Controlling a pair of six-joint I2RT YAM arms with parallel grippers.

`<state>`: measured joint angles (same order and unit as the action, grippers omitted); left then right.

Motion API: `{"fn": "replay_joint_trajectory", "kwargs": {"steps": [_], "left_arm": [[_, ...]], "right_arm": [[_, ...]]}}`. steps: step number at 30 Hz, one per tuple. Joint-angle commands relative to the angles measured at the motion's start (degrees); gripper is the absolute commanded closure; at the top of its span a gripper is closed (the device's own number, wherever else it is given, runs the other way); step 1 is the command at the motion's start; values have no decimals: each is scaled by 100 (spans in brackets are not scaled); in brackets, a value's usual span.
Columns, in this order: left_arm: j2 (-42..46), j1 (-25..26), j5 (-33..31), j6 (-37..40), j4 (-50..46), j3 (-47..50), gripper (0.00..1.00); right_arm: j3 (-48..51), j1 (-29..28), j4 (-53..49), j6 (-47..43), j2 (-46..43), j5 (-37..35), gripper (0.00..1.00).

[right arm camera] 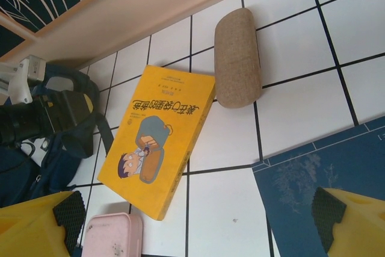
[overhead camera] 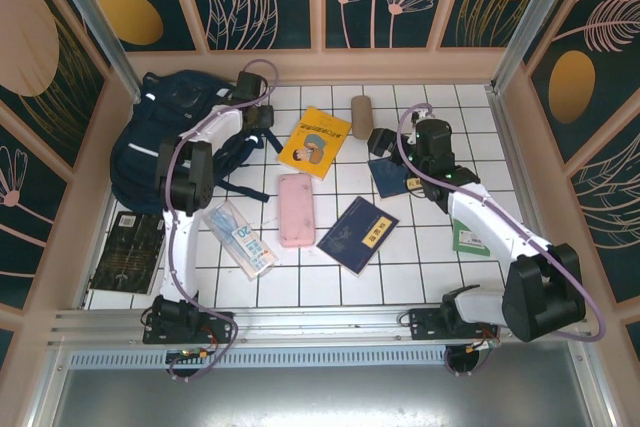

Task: Pack the student bag
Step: Move the student bag to the top-center of the table.

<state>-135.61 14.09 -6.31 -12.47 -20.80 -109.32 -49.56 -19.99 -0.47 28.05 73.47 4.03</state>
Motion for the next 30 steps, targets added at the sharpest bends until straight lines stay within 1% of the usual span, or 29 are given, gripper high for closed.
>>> {"fn": "replay_joint_trajectory", "kwargs": {"steps": [1, 2, 3, 4, 5, 7, 11, 18, 24, 28, 29, 30], "left_arm": [[-404, 113, -342, 277, -560, -184, 56], [-469, 129, -380, 280, -587, -206, 68], [-492, 138, -377, 280, -617, -237, 84], [-492, 160, -367, 280, -618, -256, 95], [-448, 198, -363, 289, -611, -266, 100], [-312, 295, -278, 330, -560, -284, 100], [-91, 570, 127, 393, -470, -297, 100], [-143, 1459, 482, 569, -433, -334, 100], [-13, 2091, 407, 738, -458, -401, 100], [379, 2156, 68, 833, -280, -88, 99], [492, 2156, -48, 860, -252, -5, 84], [597, 2144, -127, 848, -249, 48, 75]], "right_arm": [[-190, -45, -23, 120, 109, -115, 1], [-212, -45, -15, 130, 138, -97, 1], [-243, -57, -5, 130, 171, -83, 1], [-256, -67, 3, 139, 199, -87, 1], [-272, -74, 19, 148, 233, -79, 1], [-300, -86, 46, 166, 302, -43, 1], [-419, -92, 51, 227, 469, -36, 1], [-533, -79, 92, 242, 647, -152, 1], [-496, -73, 144, 306, 700, -107, 1], [-467, -68, 237, 344, 773, 168, 1], [-481, -70, 253, 378, 812, 247, 1], [-492, -78, 274, 412, 849, 321, 1]]}}
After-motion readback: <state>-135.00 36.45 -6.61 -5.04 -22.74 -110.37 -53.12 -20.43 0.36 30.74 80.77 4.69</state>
